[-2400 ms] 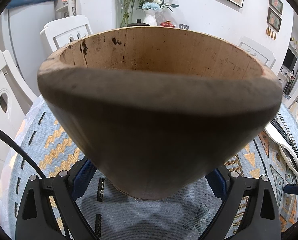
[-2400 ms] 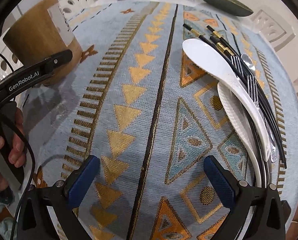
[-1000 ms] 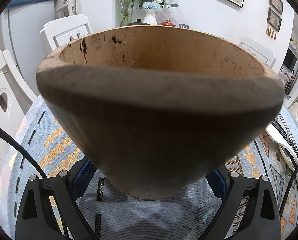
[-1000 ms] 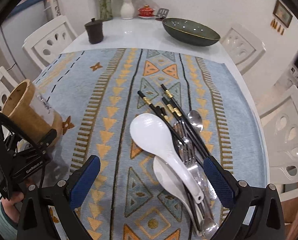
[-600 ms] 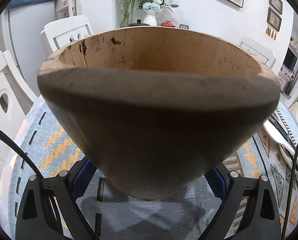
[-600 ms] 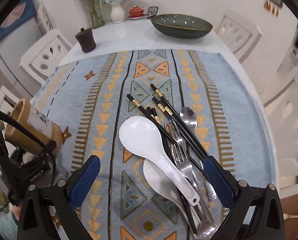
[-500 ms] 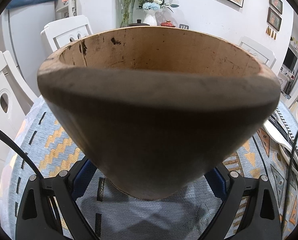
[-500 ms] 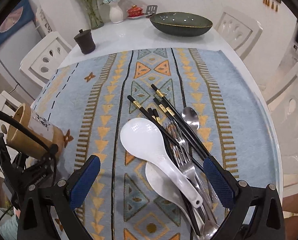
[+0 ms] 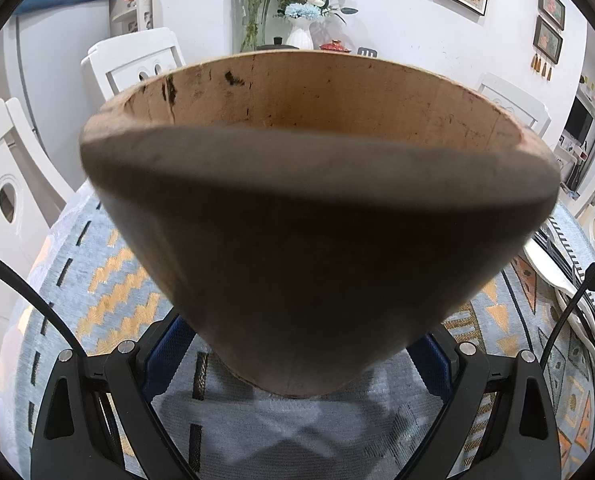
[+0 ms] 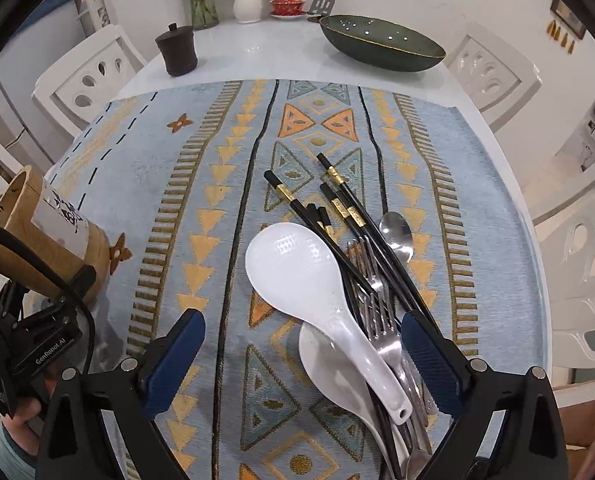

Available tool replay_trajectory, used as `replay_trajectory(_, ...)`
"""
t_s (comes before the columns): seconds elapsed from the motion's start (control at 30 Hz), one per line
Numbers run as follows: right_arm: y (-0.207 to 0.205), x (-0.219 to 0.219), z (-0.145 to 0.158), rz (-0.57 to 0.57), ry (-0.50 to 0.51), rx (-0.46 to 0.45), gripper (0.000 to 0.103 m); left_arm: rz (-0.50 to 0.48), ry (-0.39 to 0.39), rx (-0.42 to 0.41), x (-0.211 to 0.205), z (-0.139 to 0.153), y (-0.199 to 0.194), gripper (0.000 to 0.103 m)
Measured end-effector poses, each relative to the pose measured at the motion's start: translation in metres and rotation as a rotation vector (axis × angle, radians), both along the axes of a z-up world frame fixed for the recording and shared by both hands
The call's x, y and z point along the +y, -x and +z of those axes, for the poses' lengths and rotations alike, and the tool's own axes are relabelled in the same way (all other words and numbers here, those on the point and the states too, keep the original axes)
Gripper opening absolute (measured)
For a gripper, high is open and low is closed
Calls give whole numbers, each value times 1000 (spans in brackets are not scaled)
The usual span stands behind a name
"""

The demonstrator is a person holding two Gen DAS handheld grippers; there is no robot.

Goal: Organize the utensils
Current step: 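Move the right tool over the utensil pile and grasp a white spoon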

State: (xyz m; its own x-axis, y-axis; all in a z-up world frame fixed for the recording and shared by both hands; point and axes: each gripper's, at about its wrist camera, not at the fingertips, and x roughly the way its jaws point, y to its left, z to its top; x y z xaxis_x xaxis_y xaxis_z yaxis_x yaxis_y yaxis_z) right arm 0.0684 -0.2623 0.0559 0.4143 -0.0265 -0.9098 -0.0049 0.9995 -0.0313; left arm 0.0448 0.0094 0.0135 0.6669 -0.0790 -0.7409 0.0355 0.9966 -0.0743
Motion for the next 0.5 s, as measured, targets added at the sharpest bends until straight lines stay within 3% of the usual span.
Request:
replay_trajectory(0.13,3,-9,-1,-21,-18,8,98,1,18,9,2,0,4,96)
replay_trajectory(0.33,4,-9,-9,-16,-23,38,97,10,-16,-15,-5,1,9,93)
replay_trajectory(0.5,-1,-1,-13,10,31,45,85,10,-14,-21,-6,0,11,93)
